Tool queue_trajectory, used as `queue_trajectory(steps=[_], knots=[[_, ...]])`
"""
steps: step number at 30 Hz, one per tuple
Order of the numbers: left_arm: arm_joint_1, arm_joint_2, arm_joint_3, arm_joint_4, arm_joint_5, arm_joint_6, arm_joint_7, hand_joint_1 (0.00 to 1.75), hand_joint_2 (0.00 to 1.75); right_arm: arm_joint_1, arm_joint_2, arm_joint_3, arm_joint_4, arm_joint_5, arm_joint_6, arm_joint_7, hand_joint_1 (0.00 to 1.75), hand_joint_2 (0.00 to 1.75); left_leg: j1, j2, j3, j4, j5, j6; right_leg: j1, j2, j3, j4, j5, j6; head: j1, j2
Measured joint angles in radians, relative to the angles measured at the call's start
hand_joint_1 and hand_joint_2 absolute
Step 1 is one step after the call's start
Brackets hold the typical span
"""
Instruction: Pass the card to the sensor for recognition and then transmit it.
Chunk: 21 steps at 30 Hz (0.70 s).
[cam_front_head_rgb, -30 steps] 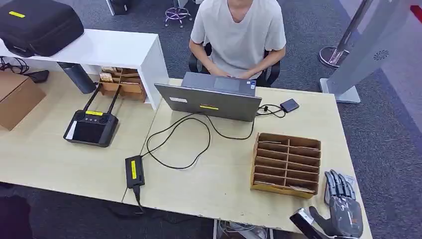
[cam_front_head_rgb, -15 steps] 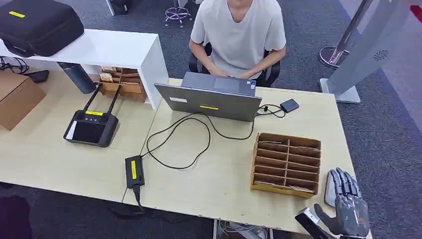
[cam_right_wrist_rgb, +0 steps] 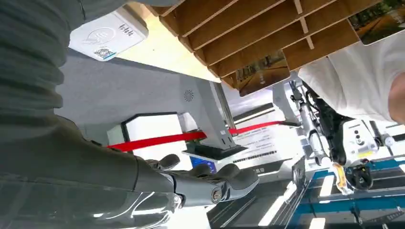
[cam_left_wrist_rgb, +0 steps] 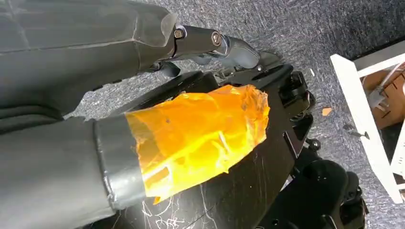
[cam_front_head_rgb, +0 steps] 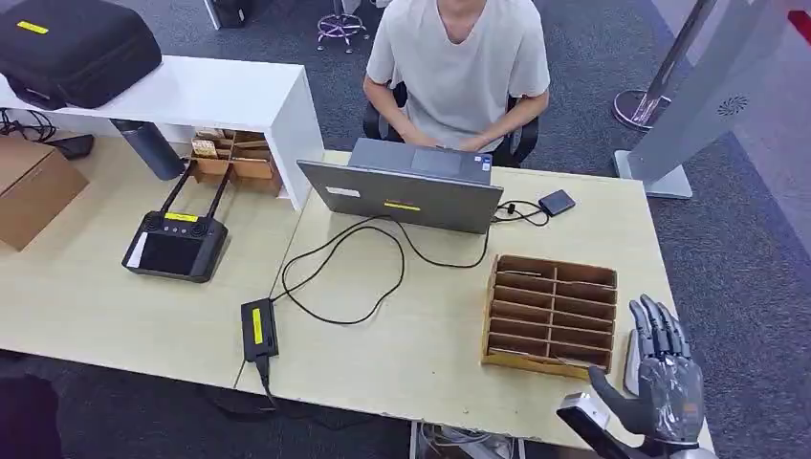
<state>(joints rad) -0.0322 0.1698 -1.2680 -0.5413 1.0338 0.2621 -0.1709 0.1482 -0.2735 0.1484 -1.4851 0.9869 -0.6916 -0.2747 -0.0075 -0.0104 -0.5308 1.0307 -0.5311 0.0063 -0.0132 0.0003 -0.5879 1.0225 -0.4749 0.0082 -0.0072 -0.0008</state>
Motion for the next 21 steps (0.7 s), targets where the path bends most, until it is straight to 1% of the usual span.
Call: queue_trajectory(steps=[9,15,21], knots=[[0.0,0.0,0.0,0.0,-0.003,0.001,0.0,0.0,0.0,-0.001,-0.002,0.021,-0.007,-0.001,0.0,0.007,0.0,1.75,0.0,0.0,0.0,0.0,0.0,0.0,0.0,0.0,0.0,0.0,0.0,0.0,0.0,0.0],[-0.002,0.0,0.0,0.0,-0.009,-0.008,0.002,0.0,0.0,-0.004,-0.03,0.088,0.011,0.012,0.0,0.019,0.0,1.75,0.0,0.0,0.0,0.0,0.0,0.0,0.0,0.0,0.0,0.0,0.0,0.0,0.0,0.0],[-0.003,0.0,0.002,0.0,-0.01,-0.013,0.002,0.0,0.0,-0.008,-0.048,0.13,0.02,0.011,0.0,0.024,0.0,1.75,0.0,0.0,0.0,0.0,0.0,0.0,0.0,0.0,0.0,0.0,0.0,0.0,0.0,0.0]])
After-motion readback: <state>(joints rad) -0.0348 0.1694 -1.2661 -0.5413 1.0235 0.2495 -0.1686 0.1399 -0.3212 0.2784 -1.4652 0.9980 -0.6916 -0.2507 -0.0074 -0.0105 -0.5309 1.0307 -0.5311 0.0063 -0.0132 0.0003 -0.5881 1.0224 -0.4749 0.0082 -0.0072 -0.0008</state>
